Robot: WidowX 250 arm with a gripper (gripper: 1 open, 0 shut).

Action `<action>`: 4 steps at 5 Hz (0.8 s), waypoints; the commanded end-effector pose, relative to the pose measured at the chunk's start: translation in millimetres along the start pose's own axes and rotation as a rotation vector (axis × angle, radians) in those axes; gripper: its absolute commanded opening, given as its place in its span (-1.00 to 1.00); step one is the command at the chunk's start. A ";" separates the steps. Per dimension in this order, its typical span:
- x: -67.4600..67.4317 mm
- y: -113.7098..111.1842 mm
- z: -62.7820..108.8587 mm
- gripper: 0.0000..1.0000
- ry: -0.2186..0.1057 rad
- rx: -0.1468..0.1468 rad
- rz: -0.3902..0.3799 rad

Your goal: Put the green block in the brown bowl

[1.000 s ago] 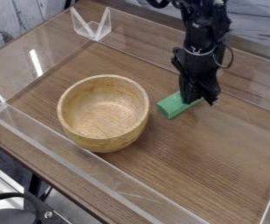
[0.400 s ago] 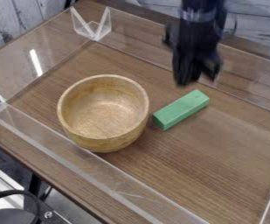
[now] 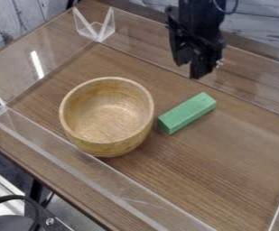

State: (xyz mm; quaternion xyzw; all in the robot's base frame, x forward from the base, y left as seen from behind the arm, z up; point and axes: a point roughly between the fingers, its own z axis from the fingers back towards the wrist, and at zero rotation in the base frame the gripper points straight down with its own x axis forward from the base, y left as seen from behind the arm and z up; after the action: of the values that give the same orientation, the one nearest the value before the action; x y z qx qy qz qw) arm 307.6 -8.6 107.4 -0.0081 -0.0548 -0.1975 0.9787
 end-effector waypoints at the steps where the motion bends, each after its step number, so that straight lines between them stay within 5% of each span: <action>1: 5.9 -1.8 -3.6 1.00 -0.040 -0.006 -0.019; 3: 10.5 -9.9 -38.9 1.00 -0.016 -0.007 -0.058; 4: 7.2 -13.7 -51.8 1.00 0.004 -0.032 -0.049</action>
State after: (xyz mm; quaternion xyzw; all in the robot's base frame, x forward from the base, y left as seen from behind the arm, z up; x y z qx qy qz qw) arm 306.4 -23.8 44.2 -0.0252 -0.0253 -0.2193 0.9750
